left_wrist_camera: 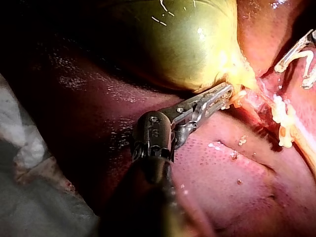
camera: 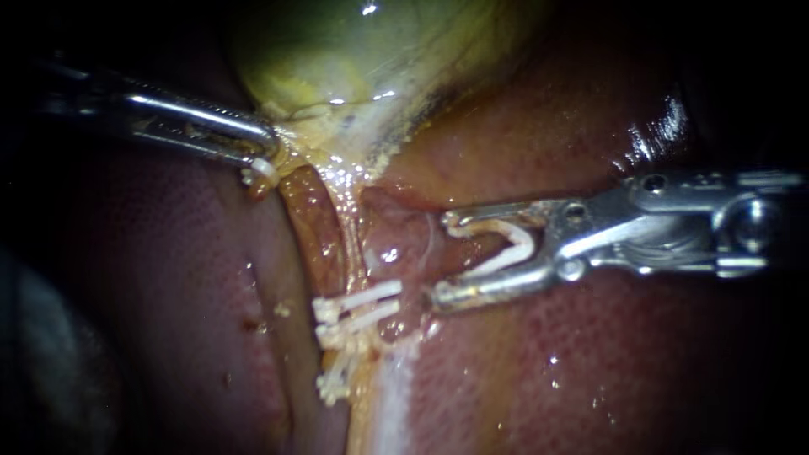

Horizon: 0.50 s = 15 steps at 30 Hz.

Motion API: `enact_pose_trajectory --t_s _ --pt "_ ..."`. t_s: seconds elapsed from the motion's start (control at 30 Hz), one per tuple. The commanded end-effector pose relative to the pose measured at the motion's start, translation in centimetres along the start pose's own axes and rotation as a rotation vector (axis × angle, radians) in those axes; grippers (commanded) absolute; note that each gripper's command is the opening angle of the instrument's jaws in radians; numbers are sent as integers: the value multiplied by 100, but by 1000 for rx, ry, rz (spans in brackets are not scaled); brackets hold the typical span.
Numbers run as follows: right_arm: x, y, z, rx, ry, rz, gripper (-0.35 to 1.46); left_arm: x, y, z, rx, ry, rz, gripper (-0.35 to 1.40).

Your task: Clipping third clip right tube

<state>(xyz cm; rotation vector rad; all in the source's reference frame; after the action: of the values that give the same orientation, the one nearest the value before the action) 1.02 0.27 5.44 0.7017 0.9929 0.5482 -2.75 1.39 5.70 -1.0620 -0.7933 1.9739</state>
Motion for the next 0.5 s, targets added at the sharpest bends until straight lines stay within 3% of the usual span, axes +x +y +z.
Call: enact_pose_trajectory --t_s 0.03,0.17,0.27,0.5 --pt "-1 2 4 -1 -2 8 49 0 0 0 -1 0 0 -35" --pt "-6 15 24 -9 8 52 49 -1 1 2 -2 -1 0 -35" --pt "-7 23 38 0 40 94 49 -1 1 2 -2 -1 0 -35" --pt "5 30 66 60 156 217 49 -2 1 3 -4 -2 0 -35"
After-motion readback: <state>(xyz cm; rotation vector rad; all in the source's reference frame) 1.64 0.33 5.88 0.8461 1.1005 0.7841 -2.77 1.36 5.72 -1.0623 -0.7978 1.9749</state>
